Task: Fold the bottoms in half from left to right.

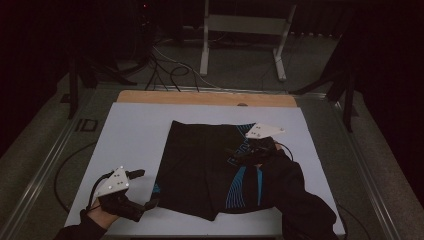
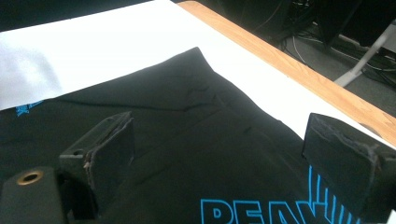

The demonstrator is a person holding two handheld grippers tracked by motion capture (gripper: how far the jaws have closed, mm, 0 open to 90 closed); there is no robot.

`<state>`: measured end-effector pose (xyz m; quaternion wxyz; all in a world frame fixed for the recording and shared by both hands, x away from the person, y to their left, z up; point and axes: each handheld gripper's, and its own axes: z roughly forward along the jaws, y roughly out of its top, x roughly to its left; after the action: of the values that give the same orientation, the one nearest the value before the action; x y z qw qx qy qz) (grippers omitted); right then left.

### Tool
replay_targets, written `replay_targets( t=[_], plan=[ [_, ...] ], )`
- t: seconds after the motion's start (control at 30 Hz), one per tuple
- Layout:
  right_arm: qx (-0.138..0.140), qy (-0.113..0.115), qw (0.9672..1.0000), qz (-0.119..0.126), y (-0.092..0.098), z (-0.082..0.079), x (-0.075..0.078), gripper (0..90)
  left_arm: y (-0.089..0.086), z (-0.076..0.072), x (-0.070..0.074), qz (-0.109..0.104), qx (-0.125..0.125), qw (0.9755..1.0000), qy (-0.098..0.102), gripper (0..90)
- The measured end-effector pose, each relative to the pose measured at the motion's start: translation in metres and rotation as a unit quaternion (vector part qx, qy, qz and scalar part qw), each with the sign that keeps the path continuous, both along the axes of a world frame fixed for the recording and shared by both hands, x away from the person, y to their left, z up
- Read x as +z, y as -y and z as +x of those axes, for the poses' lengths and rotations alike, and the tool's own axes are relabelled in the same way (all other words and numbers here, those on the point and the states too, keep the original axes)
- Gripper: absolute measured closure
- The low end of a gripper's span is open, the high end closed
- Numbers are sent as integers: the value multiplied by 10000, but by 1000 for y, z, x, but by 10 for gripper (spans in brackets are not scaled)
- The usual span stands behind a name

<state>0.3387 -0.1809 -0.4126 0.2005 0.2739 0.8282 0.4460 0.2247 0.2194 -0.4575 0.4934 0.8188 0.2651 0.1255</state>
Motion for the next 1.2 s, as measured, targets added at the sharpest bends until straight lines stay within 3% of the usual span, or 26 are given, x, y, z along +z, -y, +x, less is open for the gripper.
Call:
replay_targets(
  t=[0.47,1.2],
  plan=[
    [62,10,10000,-7,-20,18,-3,95,4,0,-2,117,246,9996,-99,0],
    [305,-62,9995,-91,-60,39,-12,95,14,4,-16,357,302,9981,-405,0]
  ],
)
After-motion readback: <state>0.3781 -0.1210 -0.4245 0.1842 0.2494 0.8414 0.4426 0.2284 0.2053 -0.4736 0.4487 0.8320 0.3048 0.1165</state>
